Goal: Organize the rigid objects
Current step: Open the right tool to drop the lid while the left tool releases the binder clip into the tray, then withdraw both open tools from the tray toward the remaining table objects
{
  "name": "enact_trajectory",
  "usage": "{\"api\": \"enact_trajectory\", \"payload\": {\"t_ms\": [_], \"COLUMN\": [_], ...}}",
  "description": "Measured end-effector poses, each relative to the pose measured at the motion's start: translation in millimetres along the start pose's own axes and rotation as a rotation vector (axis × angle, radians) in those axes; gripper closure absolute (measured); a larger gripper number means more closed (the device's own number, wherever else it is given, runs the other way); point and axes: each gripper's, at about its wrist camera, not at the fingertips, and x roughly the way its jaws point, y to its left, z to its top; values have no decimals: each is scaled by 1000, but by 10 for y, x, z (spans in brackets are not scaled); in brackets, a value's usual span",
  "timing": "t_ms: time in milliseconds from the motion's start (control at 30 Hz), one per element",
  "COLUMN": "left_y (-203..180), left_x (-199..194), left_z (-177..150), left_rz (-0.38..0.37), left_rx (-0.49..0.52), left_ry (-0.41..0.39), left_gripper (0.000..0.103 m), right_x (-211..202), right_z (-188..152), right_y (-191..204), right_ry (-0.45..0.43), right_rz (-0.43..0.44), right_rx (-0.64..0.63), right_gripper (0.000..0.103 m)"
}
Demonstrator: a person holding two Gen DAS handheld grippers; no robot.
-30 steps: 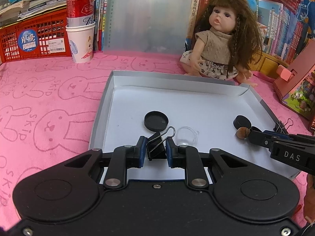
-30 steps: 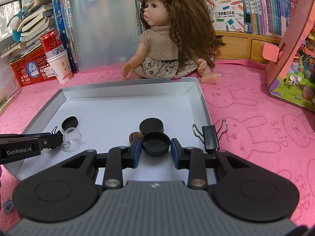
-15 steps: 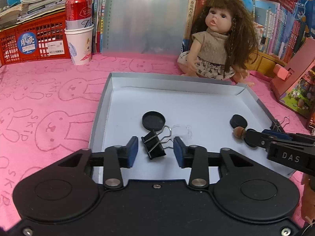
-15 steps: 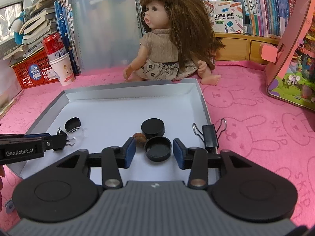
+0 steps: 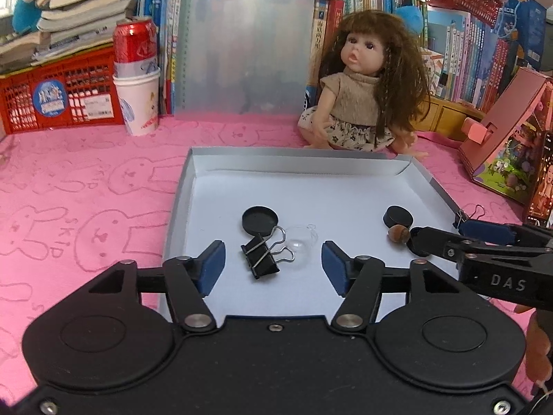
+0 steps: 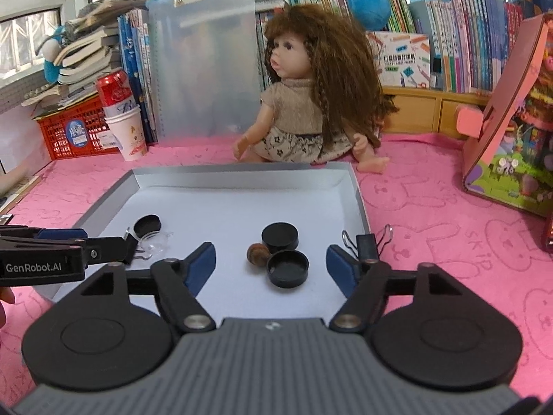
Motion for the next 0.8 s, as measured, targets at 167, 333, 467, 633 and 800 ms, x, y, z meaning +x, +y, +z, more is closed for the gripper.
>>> {"api": "enact_trajectory", "payload": {"t_ms": [167,333,467,633,800], "left_y": [-6,2,-13,-23,-41], "left_x": [-171,-346,-474,-577,-681], "left_z": [-63,-137,-228,-354,-485], "left_rz": [-11,-34,-44,-56,-54], "left_rx": [8,1,14,13,28], "left_ry": [-27,-48,-64,-58,-67], "left_gripper": [39,38,38,38,38], "right_x": [-143,-278,-396,-532,-637], "right_z": [-20,-77,-158,-272,-400], "right_y": [-4,6,36,92,137], "right_ry": [-21,-38,-53,-68,-75], "right_rz": [16,28,39,44,52], "right_rx": [-12,-22,-40,-80,-122], "right_gripper": [18,18,17,16,15]}}
